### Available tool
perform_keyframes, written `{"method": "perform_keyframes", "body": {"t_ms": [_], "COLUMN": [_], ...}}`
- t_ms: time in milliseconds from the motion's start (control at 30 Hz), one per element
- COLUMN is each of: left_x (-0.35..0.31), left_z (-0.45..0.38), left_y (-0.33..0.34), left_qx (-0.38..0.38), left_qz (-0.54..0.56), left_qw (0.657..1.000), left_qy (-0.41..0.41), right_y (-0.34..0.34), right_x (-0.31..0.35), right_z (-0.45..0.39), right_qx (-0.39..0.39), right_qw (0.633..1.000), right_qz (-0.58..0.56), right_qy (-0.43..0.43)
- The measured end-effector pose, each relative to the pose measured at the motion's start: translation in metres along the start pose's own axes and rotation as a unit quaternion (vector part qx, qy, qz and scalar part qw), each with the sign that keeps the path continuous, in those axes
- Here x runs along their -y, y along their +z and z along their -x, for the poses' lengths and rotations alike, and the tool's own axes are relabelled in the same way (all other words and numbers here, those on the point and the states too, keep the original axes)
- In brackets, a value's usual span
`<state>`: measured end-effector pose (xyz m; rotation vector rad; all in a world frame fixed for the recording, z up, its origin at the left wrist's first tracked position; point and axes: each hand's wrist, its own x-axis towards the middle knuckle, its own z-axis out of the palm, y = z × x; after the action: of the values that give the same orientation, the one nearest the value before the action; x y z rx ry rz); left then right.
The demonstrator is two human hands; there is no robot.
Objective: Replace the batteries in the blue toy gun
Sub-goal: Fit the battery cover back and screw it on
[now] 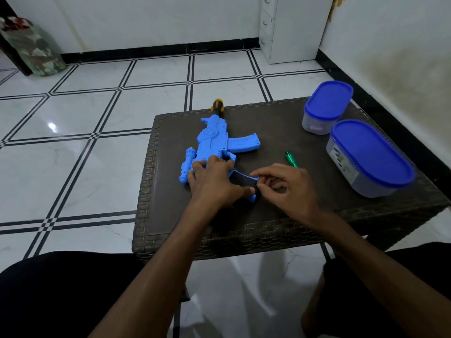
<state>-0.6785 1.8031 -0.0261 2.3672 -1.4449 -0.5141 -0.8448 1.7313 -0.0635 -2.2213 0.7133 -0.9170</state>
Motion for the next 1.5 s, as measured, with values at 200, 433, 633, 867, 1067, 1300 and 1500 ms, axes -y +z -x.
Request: {"method": "perform_keyframes", "body": {"t_ms": [200,433,633,867,1067,1300,1500], "left_x": [0.0,-0.002,-0.002,-0.002,-0.002,-0.002,-0.001], "left_z": [0.002,0.001,0.0,0.001,0.0,0.0,-0.002], "left_y": [-0.001,-0.003,-0.002,-0.002,-0.002,-0.001,-0.001], "left_qx": [0.007,0.014,0.016,0.012,0.013,0.014,0.017], "left_qz": [-0.002,0.0,0.0,-0.001,-0.001,0.002,-0.005], "left_qw": [1.0,1.0,1.0,1.0,1.0,1.0,1.0], "left_qy": [0.0,-0.009,-0.006,-0.005,-0.005,-0.005,-0.006], "right_y": [0.0,-0.004,-0.011,-0.009,-0.01,-0.019,-0.018], "right_x": [-0.001,-0.003,-0.005,-0.003,-0.001,0.002,-0.001], "right_z": [0.001,0.001,-0.002,-0.003,-0.005,-0.007,-0.006], "right_qx": [-0.003,0.02,0.057,0.051,0.056,0.101,0.103], "right_qw": [0.999,1.0,0.998,0.999,0.998,0.993,0.993], "right_qz": [0.021,0.016,0.016,0.0,0.018,0.055,0.055], "right_qy": [-0.027,-0.003,0.014,0.02,0.012,-0.01,-0.018]}}
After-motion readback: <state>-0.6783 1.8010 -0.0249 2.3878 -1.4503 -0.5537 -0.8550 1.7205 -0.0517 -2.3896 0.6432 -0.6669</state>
